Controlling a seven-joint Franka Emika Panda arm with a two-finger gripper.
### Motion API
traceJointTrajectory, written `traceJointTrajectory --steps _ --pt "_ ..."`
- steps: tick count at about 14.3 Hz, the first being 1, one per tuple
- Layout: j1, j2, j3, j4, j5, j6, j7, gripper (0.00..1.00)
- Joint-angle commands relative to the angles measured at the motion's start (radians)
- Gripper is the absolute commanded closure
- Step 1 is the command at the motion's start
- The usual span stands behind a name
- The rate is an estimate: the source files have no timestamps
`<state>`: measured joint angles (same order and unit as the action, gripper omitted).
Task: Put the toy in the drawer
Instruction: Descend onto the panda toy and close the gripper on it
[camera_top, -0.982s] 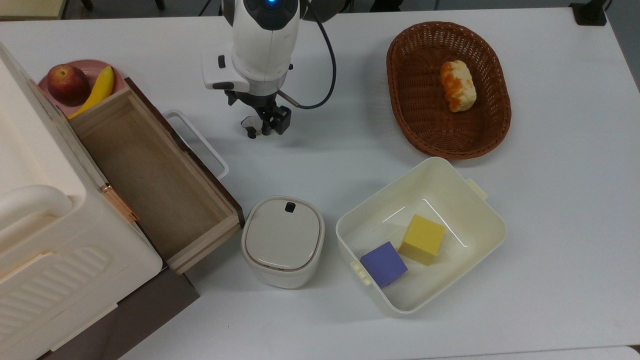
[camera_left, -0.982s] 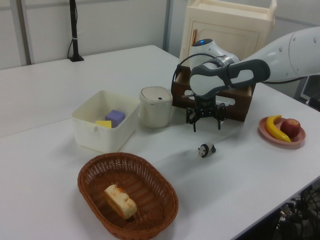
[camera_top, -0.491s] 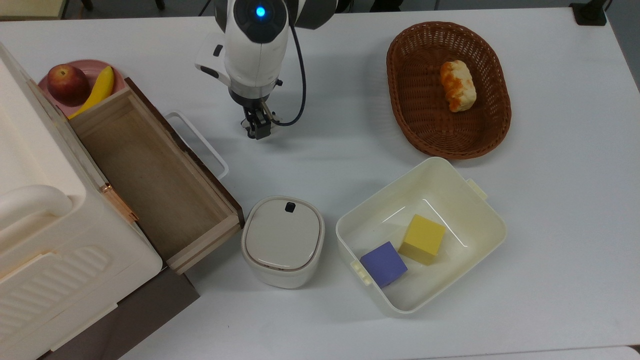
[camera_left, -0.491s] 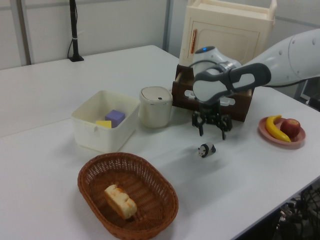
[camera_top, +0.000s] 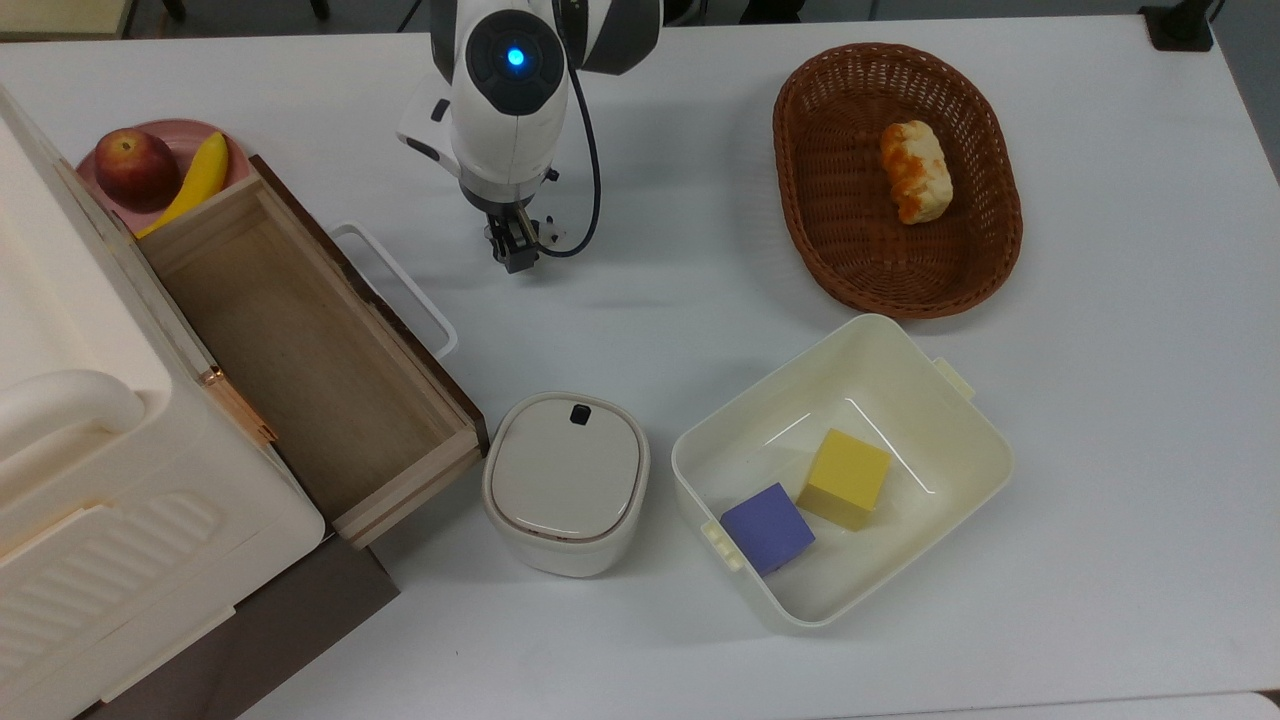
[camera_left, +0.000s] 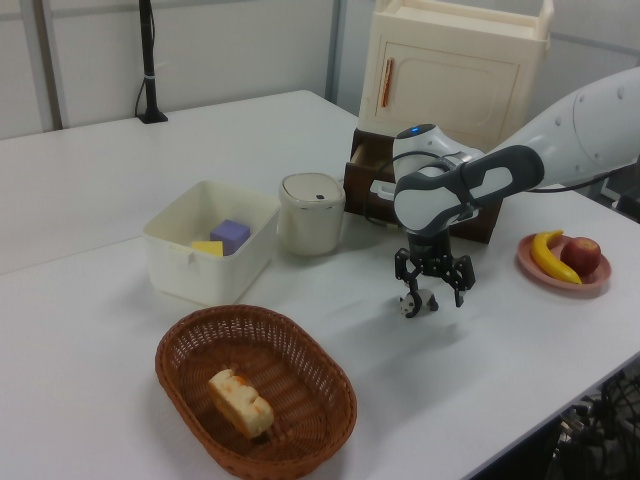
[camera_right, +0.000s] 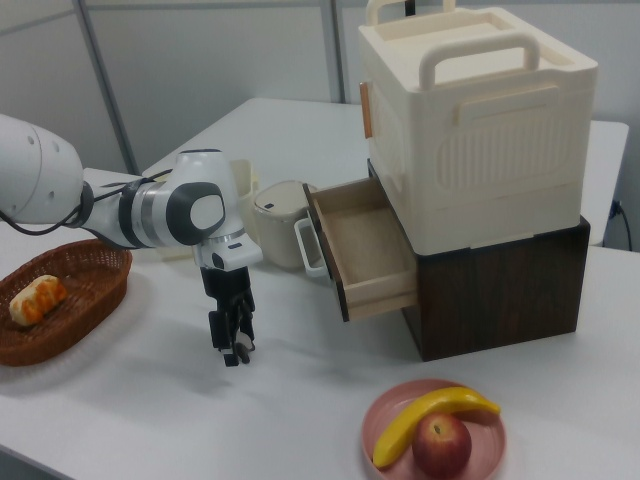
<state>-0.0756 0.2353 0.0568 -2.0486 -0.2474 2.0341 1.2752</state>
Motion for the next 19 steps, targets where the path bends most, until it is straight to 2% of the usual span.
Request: traceJointTrajectory --steps 1,8,12,19 --pt "0.005 -0.042 -0.008 -0.019 0.019 0.053 0.007 0.0" --pt "0.014 -0.039 0.008 -0.015 0.019 0.115 0.01 0.0" --pt "0.02 -0.037 0.026 -0.002 0.042 0.118 0.041 0.0" --pt "0.03 -0.024 0.031 -0.015 0.042 0.117 0.049 0.0"
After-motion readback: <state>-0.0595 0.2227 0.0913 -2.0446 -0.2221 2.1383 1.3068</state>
